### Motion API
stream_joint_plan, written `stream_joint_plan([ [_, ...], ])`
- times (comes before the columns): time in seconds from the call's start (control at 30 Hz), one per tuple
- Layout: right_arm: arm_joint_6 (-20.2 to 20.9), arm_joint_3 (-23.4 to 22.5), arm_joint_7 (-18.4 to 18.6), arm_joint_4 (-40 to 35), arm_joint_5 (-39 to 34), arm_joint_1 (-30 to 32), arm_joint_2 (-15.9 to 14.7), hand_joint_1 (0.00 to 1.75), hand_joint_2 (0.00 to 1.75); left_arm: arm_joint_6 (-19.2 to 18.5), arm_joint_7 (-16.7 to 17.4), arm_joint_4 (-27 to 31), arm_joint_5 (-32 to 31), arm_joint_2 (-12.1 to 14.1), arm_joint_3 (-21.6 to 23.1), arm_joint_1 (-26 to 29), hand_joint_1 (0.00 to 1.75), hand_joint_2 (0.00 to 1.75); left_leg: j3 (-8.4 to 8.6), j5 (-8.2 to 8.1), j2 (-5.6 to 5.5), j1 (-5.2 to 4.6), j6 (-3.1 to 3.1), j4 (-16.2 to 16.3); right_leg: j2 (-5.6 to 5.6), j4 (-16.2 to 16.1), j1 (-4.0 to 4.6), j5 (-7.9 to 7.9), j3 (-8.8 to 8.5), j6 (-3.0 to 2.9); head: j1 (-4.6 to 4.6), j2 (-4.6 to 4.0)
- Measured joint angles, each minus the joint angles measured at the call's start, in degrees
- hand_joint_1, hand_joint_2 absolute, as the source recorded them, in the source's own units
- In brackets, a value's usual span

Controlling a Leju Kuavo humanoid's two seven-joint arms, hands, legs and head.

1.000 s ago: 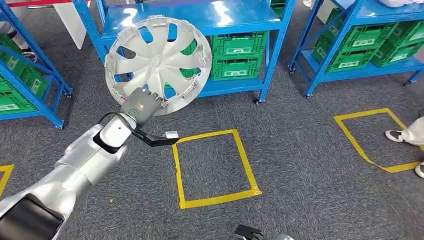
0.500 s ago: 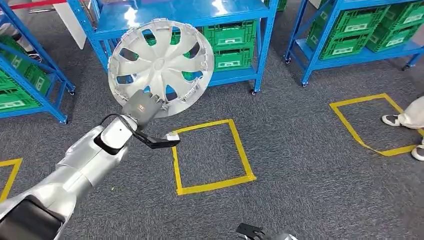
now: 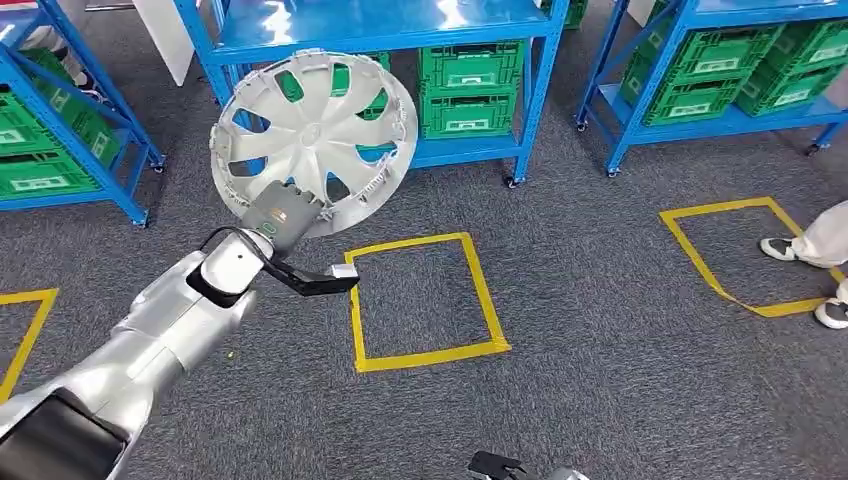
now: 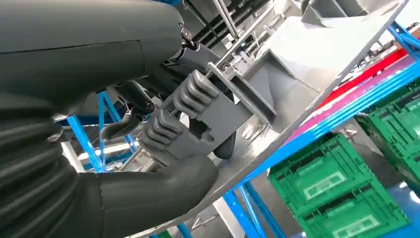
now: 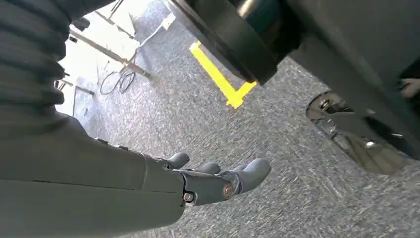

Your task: Take the parts from the cabinet and place them on the table.

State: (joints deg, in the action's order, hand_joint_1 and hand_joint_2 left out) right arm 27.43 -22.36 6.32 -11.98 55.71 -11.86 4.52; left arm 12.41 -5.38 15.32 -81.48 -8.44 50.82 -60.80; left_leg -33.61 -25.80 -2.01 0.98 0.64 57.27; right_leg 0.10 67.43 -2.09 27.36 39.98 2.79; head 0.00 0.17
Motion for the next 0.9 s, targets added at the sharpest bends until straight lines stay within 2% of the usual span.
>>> stream_joint_plan([
  [0.03,0.0,0.0,-0.1,0.0,0.0,0.0,0.0,0.0,1.75,0.0,0.0,0.0,0.0,-0.1,0.0,-0.1,1.75,1.75,-0.79,-0.23,-0.47,0.36,-0.68,1.1,0.95,-5.7,-0.66,-1.56,-3.47,0.67,0.02,0.0],
  [0.07,0.0,0.0,-0.1,0.0,0.0,-0.1,0.0,0.0,1.75,0.0,0.0,0.1,0.0,-0.3,0.0,-0.2,1.75,1.75,-1.99,-0.5,-0.85,0.26,-1.36,2.0,3.37,-7.6,-0.95,0.14,-4.69,1.07,0.02,0.0],
  [0.1,0.0,0.0,-0.1,0.0,0.0,0.0,0.0,0.0,1.75,0.1,0.1,0.1,0.0,-0.4,0.0,-0.2,1.75,1.75,-2.55,-0.51,-1.32,0.15,-1.86,2.8,2.9,-7.2,-0.64,-0.28,-3.99,-0.3,-0.13,0.0],
  [0.17,0.0,0.0,-0.1,0.0,0.0,0.3,-0.1,0.0,1.75,0.2,0.0,0.1,0.0,-0.5,0.0,-0.2,1.75,1.75,-2.86,0.07,-2.21,0.38,-2.73,2.3,1.9,-6.6,-0.12,-0.21,-3.67,-1.25,-0.04,0.0],
  [0.2,0.0,0.0,-0.1,0.0,0.1,0.2,-0.1,0.0,1.75,0.2,0.0,0.1,0.0,-0.5,0.0,-0.2,1.75,1.75,-3.06,0.34,-2.56,0.51,-3.24,2.2,1.4,-6.7,-0.36,-0.53,-3.63,-1.87,-0.04,0.0],
  [0.23,0.0,0.0,-0.2,0.0,0.2,0.1,-0.1,0.0,1.75,0.2,0.0,0.0,0.0,-0.3,0.0,-0.1,1.75,1.75,-3.53,0.02,-1.59,0.57,-3.32,2.5,0.83,-7.1,-0.46,-0.86,-3.63,-2.45,-0.07,0.0],
  [0.27,0.0,0.0,-0.2,0.0,0.2,0.0,-0.1,0.0,1.75,0.2,0.0,0.0,-0.1,-0.3,0.1,-0.2,1.75,1.75,-4.19,-1.4,0.39,0.36,-3.42,4.2,0.56,-7.2,-0.38,-1.04,-3.6,-2.92,-0.22,0.0],
  [0.3,0.0,0.0,-0.2,0.0,0.2,0.1,-0.1,0.0,1.75,0.2,0.0,0.0,-0.1,-0.4,0.0,-0.2,1.75,1.75,-5.56,-3.47,1.09,0.35,-3.53,7.5,0.11,-7.2,-0.24,-1.17,-3.52,-3.16,-0.26,0.0],
  [0.33,0.0,0.0,-0.2,0.0,0.2,0.2,-0.1,0.0,1.75,0.2,0.0,0.0,-0.1,-0.5,0.1,-0.2,1.75,1.75,-7.52,-5.9,1.31,0.35,-3.65,12.3,-0.46,-7.2,-0.07,-1.25,-3.4,-3.3,-0.26,0.0],
  [0.37,0.0,0.0,-0.2,0.0,0.2,0.4,-0.2,0.0,1.75,0.2,0.1,0.0,-0.1,-0.6,0.1,-0.2,1.75,1.75,-9.22,-7.66,1.39,0.35,-3.65,16.5,-1.11,-7.2,0.06,-1.31,-3.28,-3.42,-0.26,0.0],
  [0.4,0.0,0.0,-0.1,0.0,0.2,0.5,-0.2,0.0,1.75,0.2,0.1,0.0,-0.1,-0.7,0.1,-0.1,1.75,1.75,-10.09,-8.33,1.45,0.35,-3.61,19.0,-1.7,-7.2,0.2,-1.4,-3.15,-3.54,-0.26,0.0],
  [0.43,0.0,0.0,-0.1,0.0,0.2,0.5,-0.2,0.0,1.75,0.2,0.2,0.0,-0.1,-0.7,0.1,-0.1,1.75,1.75,-9.62,-7.76,1.49,0.34,-3.5,18.8,-2.17,-7.2,0.32,-1.47,-3.09,-3.61,-0.26,0.0],
  [0.47,0.0,0.0,-0.1,0.0,0.2,0.5,-0.2,0.0,1.75,0.2,0.2,0.0,-0.2,-0.8,0.2,-0.1,1.75,1.75,-7.99,-6.28,1.63,0.28,-3.21,16.4,-2.63,-7.2,0.42,-1.53,-3.05,-3.63,-0.26,0.0],
  [0.5,0.0,0.0,-0.1,0.0,0.2,0.5,-0.2,0.0,1.75,0.2,0.2,0.0,-0.2,-0.8,0.2,-0.1,1.75,1.75,-5.23,-4.27,2.05,0.11,-2.78,12.0,-3.08,-7.2,0.52,-1.62,-3.06,-3.54,-0.26,0.0],
  [0.53,0.0,0.0,-0.1,0.0,0.2,0.5,-0.2,0.0,1.75,0.2,0.2,0.0,-0.2,-0.9,0.2,-0.2,1.75,1.75,-1.83,-2.36,3.54,-0.29,-2.09,6.5,-3.56,-7.2,0.6,-1.7,-3.12,-3.42,-0.26,0.0],
  [0.57,0.0,0.0,-0.1,0.0,0.2,0.5,-0.2,0.0,1.75,0.2,0.3,0.1,-0.1,-1.0,0.2,-0.3,1.75,1.75,-0.08,-2.82,6.39,-0.97,-1.46,2.9,-4.09,-7.2,0.64,-1.79,-3.19,-3.28,-0.26,0.0],
  [0.6,0.0,0.0,-0.1,0.0,0.2,0.6,-0.2,0.0,1.75,0.2,0.5,0.2,-0.2,-1.3,0.2,-0.4,1.75,1.75,0.41,-2.71,6.66,-1.4,-1.32,2.3,-4.54,-7.1,1.12,-1.89,-3.02,-2.87,-0.24,0.0],
  [0.63,0.0,0.0,-0.1,0.0,0.2,0.6,-0.2,0.0,1.75,0.2,0.5,0.2,-0.2,-1.4,0.2,-0.5,1.75,1.75,-0.09,-2.42,5.55,-1.46,-1.17,2.4,-5.15,-7.3,0.97,-2.09,-3.06,-2.53,-0.22,0.0],
  [0.7,0.0,0.0,0.0,0.0,0.2,0.6,-0.2,0.0,1.75,0.2,0.6,0.2,-0.2,-1.4,0.2,-0.4,1.75,1.75,-0.49,-1.94,4.29,-1.57,-0.67,2.3,-6.51,-7.8,1.05,-2.49,-3.43,-1.91,-0.24,0.0],
  [0.73,0.0,0.0,0.0,0.0,0.2,0.5,-0.2,0.0,1.75,0.2,0.7,0.2,-0.2,-1.5,0.2,-0.4,1.75,1.75,-0.17,-1.17,3.71,-0.93,-0.17,1.5,-6.28,-7.7,0.86,-2.16,-3.18,-1.51,-0.22,0.0],
  [0.77,0.0,0.0,0.0,0.0,0.2,0.5,-0.2,0.0,1.75,0.1,0.8,0.1,-0.2,-1.7,0.2,-0.5,1.75,1.75,-0.35,-0.82,3.16,-0.91,0.13,1.3,-3.69,-6.5,0.68,-0.9,-2.91,-1.29,-0.24,0.0],
  [0.8,0.0,0.0,0.0,0.0,0.2,0.6,-0.2,0.0,1.75,0.1,0.9,0.1,-0.2,-1.9,0.3,-0.5,1.75,1.75,-0.7,-0.52,2.68,-0.89,0.59,1.4,-1.99,-3.3,0.63,1.48,-1.56,-1.28,-0.17,0.0],
  [0.83,0.0,0.0,0.0,0.0,0.2,0.6,-0.2,0.0,1.75,0.1,1.0,0.2,-0.2,-2.3,0.3,-0.4,1.75,1.75,-1.07,-0.37,2.16,-0.91,0.78,1.4,-1.03,0.9,0.7,3.79,0.32,-1.23,-0.17,0.0],
  [0.87,0.0,0.0,0.0,0.0,0.2,0.7,-0.4,0.0,1.75,0.1,1.1,0.1,-0.3,-2.4,0.3,-0.4,1.75,1.75,-1.41,-0.17,1.34,-1.04,0.93,1.5,-0.44,5.5,0.76,5.71,2.34,-1.14,-0.17,0.0],
  [0.9,0.0,0.0,0.0,0.0,0.2,0.8,-0.4,0.0,1.75,0.1,1.1,0.1,-0.3,-2.6,0.3,-0.3,1.75,1.75,-1.7,-0.04,0.64,-1.17,0.91,1.6,-0.18,8.7,0.85,6.61,3.73,-1.1,-0.17,0.0],
])
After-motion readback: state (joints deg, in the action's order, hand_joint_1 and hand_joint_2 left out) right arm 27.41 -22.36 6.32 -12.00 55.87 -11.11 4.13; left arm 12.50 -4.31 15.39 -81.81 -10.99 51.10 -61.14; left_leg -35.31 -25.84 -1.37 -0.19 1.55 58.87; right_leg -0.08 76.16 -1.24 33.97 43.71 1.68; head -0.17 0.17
